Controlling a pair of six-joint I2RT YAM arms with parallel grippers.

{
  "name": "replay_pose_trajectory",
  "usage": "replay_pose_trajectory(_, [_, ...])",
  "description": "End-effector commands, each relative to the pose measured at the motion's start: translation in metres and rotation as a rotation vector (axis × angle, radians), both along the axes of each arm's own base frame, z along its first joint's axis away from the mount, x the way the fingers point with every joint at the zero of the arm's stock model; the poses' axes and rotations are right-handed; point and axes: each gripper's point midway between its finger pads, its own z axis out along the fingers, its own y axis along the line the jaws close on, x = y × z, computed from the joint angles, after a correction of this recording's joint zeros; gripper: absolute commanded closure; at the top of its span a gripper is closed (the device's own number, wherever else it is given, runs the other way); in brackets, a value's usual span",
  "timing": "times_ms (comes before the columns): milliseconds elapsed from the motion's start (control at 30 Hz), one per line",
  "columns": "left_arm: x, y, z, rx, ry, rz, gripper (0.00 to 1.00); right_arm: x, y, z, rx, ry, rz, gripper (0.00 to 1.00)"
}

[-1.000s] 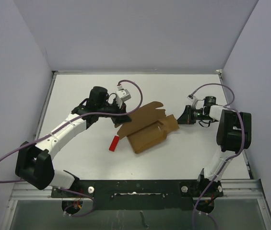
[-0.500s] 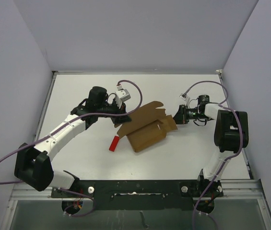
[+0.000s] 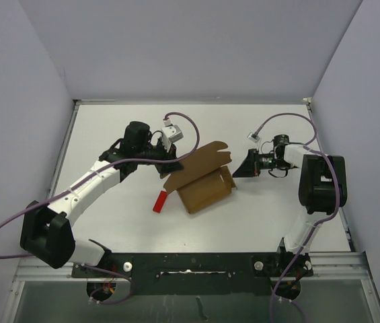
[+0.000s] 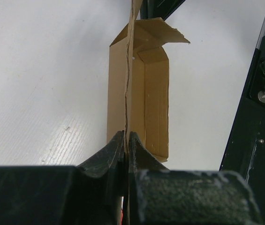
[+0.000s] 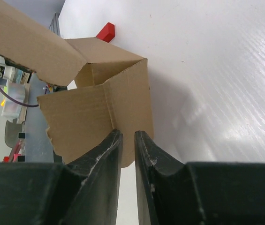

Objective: Fold the paper box

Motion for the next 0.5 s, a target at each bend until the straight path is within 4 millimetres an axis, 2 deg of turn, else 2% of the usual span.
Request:
replay_pose_trajectory(0, [0.001,-0.001,0.020,-0.030,-0.079,-0.013,1.00,0.002,0.008,0.026,0.056,-0.094,0.042,0.80])
replay_pose_trajectory(467, [0.002,0.000,0.018,-0.022,-0.074,-0.005,1.00,-0.008,0.018,0.035,0.084,-0.124,0.085,0.67])
